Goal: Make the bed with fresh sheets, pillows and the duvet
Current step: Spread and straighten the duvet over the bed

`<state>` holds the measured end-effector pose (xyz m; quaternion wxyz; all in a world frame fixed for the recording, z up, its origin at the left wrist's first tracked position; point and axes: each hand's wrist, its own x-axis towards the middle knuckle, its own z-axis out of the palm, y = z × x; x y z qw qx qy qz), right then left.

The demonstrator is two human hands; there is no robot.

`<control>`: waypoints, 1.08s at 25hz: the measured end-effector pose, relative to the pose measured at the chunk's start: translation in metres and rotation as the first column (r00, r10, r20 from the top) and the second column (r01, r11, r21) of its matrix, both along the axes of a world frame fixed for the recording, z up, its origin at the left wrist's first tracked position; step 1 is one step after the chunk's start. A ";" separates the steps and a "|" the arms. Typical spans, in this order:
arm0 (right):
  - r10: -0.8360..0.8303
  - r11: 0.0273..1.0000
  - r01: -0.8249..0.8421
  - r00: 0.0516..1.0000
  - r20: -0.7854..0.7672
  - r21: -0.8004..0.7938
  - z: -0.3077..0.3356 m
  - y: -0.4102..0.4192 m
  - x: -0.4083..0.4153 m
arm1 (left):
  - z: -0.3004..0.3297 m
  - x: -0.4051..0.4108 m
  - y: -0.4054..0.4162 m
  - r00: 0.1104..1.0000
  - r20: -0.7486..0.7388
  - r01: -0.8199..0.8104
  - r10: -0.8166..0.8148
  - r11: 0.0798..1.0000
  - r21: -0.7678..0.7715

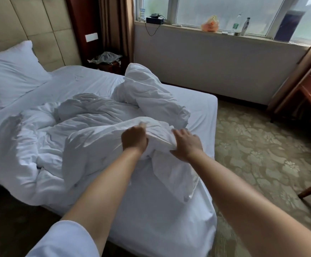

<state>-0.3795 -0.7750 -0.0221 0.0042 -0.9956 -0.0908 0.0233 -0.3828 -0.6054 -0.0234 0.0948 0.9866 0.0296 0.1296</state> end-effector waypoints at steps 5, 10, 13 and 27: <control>-0.034 0.993 0.041 0.997 -0.066 0.108 0.005 0.011 -0.008 | 0.024 -0.016 -0.026 0.994 0.091 0.055 -0.053 0.998 -0.021; 0.082 0.980 -0.108 0.984 0.155 0.167 0.030 -0.032 -0.002 | -0.002 -0.048 -0.033 0.972 -0.066 -0.216 0.224 0.971 0.106; 0.127 0.967 -0.170 0.968 0.218 0.192 0.036 -0.071 0.004 | 0.005 -0.065 -0.062 0.909 -0.157 -0.384 0.385 0.923 0.037; 0.320 0.925 -0.301 0.946 -0.048 0.233 0.008 -0.137 -0.004 | 0.040 -0.103 -0.193 0.852 -0.202 -0.469 0.483 0.875 0.118</control>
